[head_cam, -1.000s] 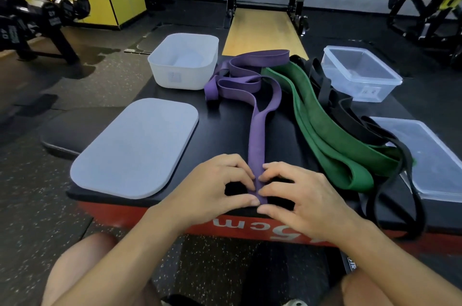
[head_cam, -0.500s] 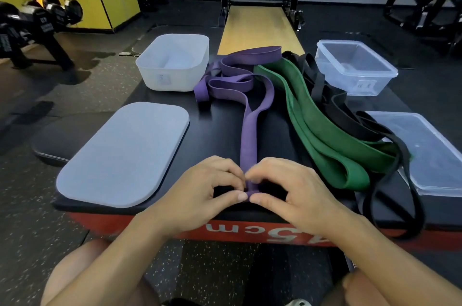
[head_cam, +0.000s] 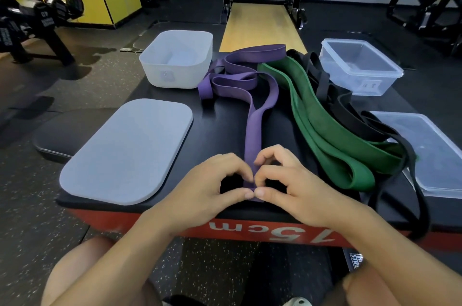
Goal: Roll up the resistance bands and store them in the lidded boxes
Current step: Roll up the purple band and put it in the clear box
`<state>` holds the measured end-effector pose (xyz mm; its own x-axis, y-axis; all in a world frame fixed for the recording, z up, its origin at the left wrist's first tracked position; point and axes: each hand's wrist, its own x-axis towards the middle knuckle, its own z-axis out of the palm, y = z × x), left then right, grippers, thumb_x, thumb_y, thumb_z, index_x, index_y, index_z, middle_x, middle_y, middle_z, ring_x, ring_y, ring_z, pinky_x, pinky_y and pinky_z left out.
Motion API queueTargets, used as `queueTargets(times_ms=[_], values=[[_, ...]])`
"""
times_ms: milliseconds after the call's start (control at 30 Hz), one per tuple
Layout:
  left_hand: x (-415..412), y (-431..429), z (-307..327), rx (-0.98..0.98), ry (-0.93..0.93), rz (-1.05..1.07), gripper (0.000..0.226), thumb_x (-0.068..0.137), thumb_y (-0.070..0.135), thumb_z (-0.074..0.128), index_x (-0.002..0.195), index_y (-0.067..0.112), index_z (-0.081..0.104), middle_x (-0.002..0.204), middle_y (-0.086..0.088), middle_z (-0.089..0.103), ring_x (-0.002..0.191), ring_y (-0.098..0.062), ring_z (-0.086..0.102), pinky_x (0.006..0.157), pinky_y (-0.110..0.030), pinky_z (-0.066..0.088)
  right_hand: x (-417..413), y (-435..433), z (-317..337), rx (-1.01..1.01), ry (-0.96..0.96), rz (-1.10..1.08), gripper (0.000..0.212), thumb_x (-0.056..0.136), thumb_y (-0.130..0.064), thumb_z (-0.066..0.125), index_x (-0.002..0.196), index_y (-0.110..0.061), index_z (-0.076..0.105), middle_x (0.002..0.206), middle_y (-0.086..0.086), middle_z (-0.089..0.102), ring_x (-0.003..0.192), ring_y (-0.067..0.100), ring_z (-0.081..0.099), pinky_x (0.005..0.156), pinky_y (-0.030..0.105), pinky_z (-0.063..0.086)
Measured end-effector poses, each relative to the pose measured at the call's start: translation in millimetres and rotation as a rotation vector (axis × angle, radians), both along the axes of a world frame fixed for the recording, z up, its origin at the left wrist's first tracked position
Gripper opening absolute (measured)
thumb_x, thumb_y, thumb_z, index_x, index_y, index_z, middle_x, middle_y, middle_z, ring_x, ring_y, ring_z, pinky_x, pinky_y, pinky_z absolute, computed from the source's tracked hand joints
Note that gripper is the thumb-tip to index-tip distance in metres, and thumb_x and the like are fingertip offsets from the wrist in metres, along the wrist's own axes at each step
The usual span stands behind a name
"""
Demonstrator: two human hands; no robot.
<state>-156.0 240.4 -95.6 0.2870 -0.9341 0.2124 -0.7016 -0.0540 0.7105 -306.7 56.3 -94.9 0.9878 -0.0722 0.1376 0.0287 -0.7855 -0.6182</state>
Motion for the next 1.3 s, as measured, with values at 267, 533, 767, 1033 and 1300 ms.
queueTargets(times_ms=[267,533,767,1033,1300], values=[[-5.2,6.9,-3.6,-0.091,-0.148,0.025,0.023,0.081,0.048,0.08,0.083,0.033,0.062,0.097,0.014,0.066,0.105,-0.011,0.064,0.087,-0.024,0.047,-0.1,1.9,5.5,0.101,0.024,0.015,0.016,0.091,-0.032,0.078,0.088,-0.031,0.062,0.107,-0.013,0.058,0.122,0.015,0.046,0.099,0.031,0.042],[-5.2,5.2,0.6,-0.083,0.023,0.065,0.014,0.084,0.029,0.085,0.08,0.029,0.072,0.092,0.013,0.072,0.102,-0.013,0.069,0.087,-0.018,0.049,-3.0,5.5,-5.0,0.111,-0.227,-0.015,0.007,0.09,-0.032,0.077,0.095,-0.033,0.071,0.089,-0.015,0.067,0.098,0.015,0.063,0.087,0.031,0.05],[2.1,3.1,9.6,0.043,0.212,0.06,0.01,0.083,0.025,0.087,0.078,0.026,0.078,0.096,0.011,0.074,0.104,-0.008,0.068,0.089,-0.014,0.044,-4.4,4.9,-7.9,-0.011,-0.249,0.002,0.022,0.082,-0.035,0.085,0.098,-0.026,0.074,0.1,-0.017,0.061,0.096,0.014,0.063,0.083,0.037,0.053],[5.4,-5.8,5.3,0.018,0.1,0.05,0.018,0.089,0.032,0.081,0.076,0.042,0.073,0.086,0.009,0.07,0.095,-0.018,0.067,0.084,-0.035,0.051,-5.0,6.0,-8.8,-0.001,-0.213,-0.069,0.018,0.087,-0.044,0.075,0.097,-0.03,0.077,0.104,-0.016,0.053,0.097,0.012,0.062,0.084,0.036,0.054],[4.8,0.5,-1.0,0.001,-0.275,-0.002,0.024,0.088,0.056,0.07,0.094,0.033,0.07,0.101,0.016,0.061,0.098,-0.009,0.063,0.079,-0.03,0.052,-7.3,11.8,-15.9,-0.199,-0.367,-0.12,0.029,0.1,-0.041,0.064,0.103,-0.019,0.083,0.095,-0.012,0.059,0.089,0.011,0.055,0.074,0.031,0.051]])
